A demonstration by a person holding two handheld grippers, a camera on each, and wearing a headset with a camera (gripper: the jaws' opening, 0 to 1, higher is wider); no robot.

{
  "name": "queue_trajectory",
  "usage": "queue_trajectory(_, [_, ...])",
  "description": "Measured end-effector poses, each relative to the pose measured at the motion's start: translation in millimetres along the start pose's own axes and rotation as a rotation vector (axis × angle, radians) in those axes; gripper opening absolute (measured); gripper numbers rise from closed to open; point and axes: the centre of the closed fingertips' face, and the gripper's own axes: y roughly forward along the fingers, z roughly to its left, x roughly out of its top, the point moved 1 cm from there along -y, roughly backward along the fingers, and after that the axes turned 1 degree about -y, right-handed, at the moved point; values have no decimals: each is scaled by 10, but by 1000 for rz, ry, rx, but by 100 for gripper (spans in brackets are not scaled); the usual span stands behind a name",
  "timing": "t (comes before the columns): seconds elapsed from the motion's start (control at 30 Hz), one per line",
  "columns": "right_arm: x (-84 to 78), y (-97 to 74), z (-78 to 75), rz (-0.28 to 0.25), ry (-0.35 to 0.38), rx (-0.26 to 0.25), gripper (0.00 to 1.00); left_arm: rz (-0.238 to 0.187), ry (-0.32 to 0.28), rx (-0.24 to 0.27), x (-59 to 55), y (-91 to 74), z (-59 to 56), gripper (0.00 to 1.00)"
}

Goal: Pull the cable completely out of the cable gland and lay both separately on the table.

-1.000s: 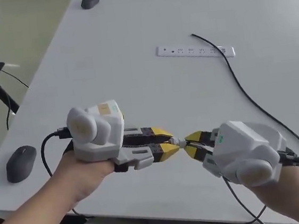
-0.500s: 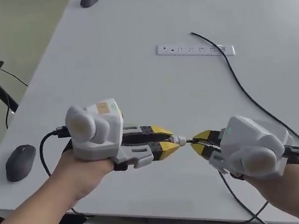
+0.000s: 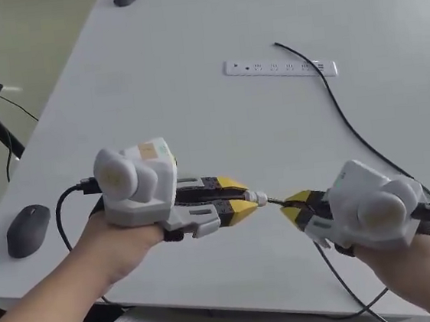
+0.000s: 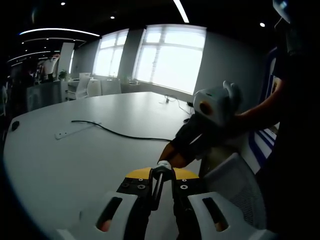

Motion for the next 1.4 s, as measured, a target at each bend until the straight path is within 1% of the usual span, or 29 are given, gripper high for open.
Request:
queue_trajectory(0.1, [-87, 19, -46, 25, 46, -4, 0, -3, -1, 5, 10, -10, 22, 15])
queue_trajectory(0.17, [-147, 31, -67, 34, 54, -8, 0, -3, -1, 8, 12, -15, 37, 15])
queue_trajectory(0.23, [-204, 26, -79, 42, 79, -12, 0, -4, -3, 10, 11, -19, 38, 15])
queue_trajectory(0.37, [-329, 36, -127, 63, 174, -18, 0, -1, -4, 13, -2, -10, 34, 15])
queue_trajectory(0.43, [-355, 39, -145, 61, 187, -19, 0, 2, -4, 14, -9, -5, 39, 15])
queue_trajectory(0.63, [-355, 44, -138, 63, 207, -17, 1, 6, -1, 9, -13, 14, 26, 15])
queue_trajectory(0.87, [-344, 36, -118, 56, 189, -15, 1, 5, -5, 10, -7, 0, 38, 15])
queue_trajectory(1.03, [-349, 27, -135, 50, 179, -20, 1, 7, -1, 9, -2, 19, 24, 15])
queue_trajectory(1.27, [-345, 15, -145, 50, 121, -27, 2, 5, -5, 4, 17, 29, 21, 15])
queue_trajectory(1.4, [-314, -30, -139, 40, 79, -31, 6, 6, -6, 5, 18, 28, 16, 15])
